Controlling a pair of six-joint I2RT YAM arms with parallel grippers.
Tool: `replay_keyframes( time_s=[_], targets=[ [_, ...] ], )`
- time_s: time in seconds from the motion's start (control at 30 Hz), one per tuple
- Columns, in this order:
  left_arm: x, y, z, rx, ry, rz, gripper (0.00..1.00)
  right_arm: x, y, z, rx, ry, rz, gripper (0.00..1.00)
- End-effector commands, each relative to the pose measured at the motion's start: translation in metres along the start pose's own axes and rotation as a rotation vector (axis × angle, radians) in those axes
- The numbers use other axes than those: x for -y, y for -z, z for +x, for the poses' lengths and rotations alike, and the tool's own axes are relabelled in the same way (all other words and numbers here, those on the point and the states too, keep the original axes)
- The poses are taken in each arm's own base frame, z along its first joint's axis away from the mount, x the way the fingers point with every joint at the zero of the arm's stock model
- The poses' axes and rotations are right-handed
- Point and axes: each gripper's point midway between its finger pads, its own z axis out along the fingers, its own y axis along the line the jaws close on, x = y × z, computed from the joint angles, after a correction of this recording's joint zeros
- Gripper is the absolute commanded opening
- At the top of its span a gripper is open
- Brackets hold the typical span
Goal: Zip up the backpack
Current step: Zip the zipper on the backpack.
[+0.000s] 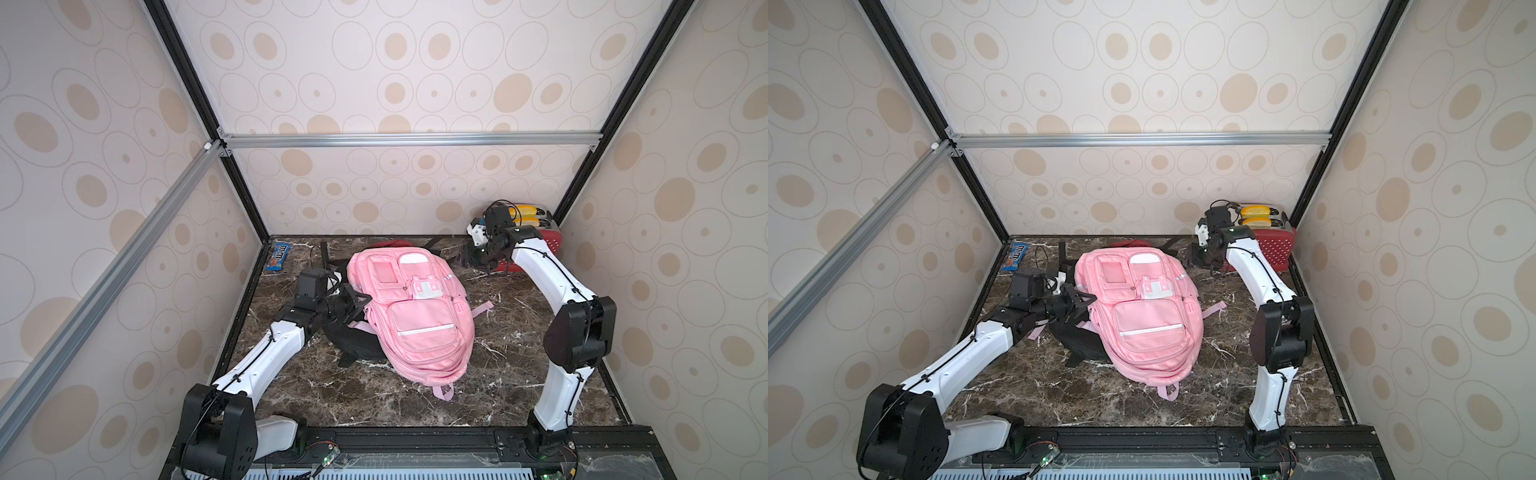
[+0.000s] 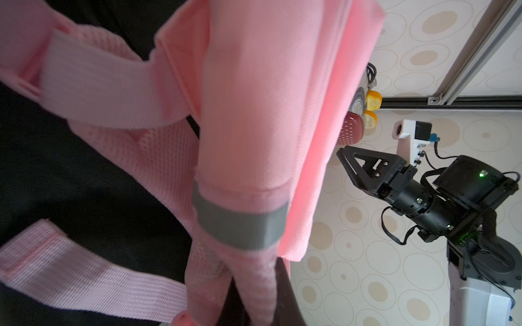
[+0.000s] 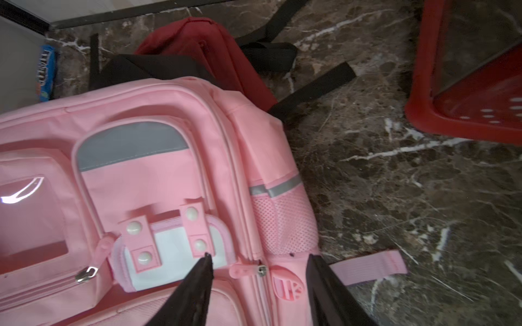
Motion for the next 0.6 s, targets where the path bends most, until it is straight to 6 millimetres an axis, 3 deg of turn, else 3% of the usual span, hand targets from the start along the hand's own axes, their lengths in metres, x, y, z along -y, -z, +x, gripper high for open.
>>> replay_keyframes(
  time_s=[0.0, 0.3, 0.47, 0.57],
  targets=[
    [0.01, 0.011, -0.019, 0.046, -0.057, -0.006, 0.0, 0.032, -0.026, 0.008, -0.093, -0.012, 0.085, 0.58],
    [-0.005, 0.001, -0.022, 0.026, -0.039, -0.048, 0.0, 0.022, -0.081, 0.018, -0.202, -0.074, -0.045, 0.58],
    [-0.011, -0.008, -0.024, 0.012, -0.031, -0.055, 0.0, 0.003, -0.088, 0.031, -0.22, -0.12, -0.18, 0.58],
    [-0.013, -0.012, -0.026, 0.008, -0.031, -0.057, 0.0, 0.001, -0.093, 0.04, -0.233, -0.163, -0.244, 0.58]
  ],
)
